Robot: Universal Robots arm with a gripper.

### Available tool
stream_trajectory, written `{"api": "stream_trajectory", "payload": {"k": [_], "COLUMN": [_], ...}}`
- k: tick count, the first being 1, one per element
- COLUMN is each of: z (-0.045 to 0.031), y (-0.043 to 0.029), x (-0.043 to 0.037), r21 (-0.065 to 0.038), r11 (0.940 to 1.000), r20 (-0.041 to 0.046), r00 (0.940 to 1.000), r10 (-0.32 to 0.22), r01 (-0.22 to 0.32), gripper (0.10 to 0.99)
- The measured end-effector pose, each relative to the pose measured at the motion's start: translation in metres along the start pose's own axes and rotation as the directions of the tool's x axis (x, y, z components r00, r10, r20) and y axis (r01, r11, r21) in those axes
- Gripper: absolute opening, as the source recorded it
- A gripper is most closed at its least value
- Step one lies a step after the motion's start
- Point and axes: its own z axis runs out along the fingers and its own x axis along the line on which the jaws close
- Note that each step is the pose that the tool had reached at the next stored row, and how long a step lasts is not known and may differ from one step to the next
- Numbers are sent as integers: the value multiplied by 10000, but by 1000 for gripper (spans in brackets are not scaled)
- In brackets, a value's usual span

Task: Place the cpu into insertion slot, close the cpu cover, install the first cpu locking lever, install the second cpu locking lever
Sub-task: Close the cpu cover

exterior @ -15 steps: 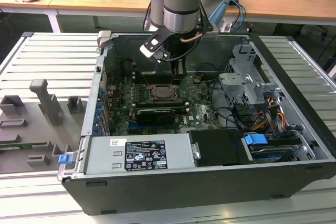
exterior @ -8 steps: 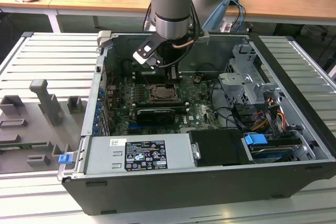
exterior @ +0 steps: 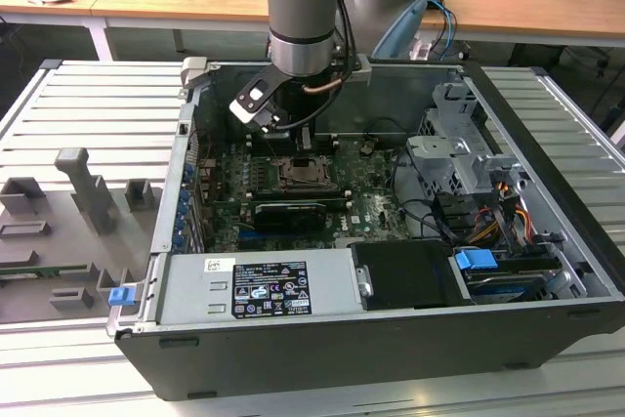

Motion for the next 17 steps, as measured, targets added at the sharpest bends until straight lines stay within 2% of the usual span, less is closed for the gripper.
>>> {"api": "stream_trajectory", "payload": {"k": [3, 7, 9, 11, 15, 16, 17], "z": [22, 96, 110, 104, 28, 29, 30], "y": [-78, -91, -93, -93, -82, -66, -18], "x": [5, 3, 3, 3, 5, 5, 1], "r21": [-14, -12, -11, -11, -11, 1, 23], "r11": [10000, 10000, 10000, 10000, 10000, 10000, 10000], "r20": [-2, -2, -1, 0, -4, -5, -5], "r00": [10000, 10000, 10000, 10000, 10000, 10000, 10000], "r10": [-17, -28, -27, -27, -28, -28, -25], "r01": [17, 28, 27, 27, 28, 28, 25], "gripper": [106, 106, 106, 106, 106, 106, 106]}}
